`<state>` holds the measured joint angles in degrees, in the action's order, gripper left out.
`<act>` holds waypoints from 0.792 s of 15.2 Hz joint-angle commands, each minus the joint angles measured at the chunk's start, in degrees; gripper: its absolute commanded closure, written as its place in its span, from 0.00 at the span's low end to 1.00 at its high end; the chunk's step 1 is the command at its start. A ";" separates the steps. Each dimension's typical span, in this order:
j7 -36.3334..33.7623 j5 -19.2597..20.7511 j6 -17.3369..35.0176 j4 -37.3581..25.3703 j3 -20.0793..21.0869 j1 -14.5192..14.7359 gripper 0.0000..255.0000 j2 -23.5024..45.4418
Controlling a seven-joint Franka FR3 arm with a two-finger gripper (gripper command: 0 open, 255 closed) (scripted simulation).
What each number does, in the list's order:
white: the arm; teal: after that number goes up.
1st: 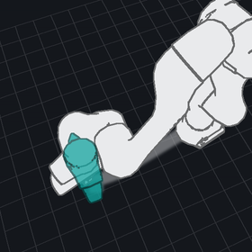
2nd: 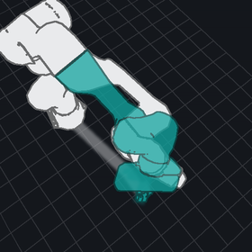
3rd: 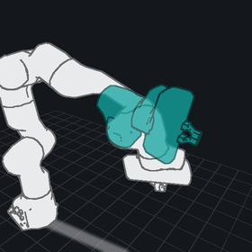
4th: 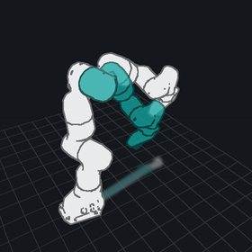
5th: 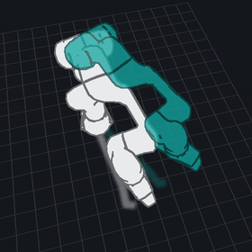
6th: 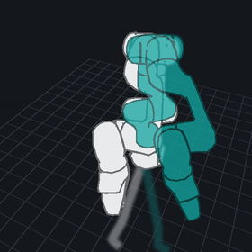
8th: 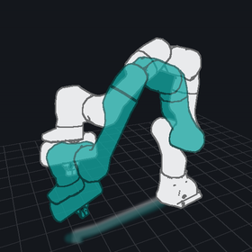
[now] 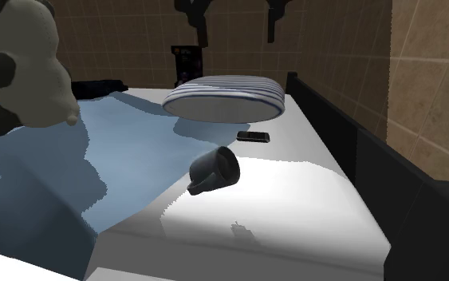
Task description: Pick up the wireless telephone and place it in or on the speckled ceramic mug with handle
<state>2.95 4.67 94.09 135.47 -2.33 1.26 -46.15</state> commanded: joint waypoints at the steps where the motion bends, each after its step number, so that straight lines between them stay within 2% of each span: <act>1: 0.00 0.00 0.00 0.00 0.00 0.00 0.00 0.00; 6: -13.60 -3.50 7.61 0.08 4.46 -2.31 0.00 8.38; 12: -29.19 -5.91 15.97 -3.11 8.70 -5.13 0.00 20.58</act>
<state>-23.15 -0.81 108.43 132.54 5.56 -3.46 -27.49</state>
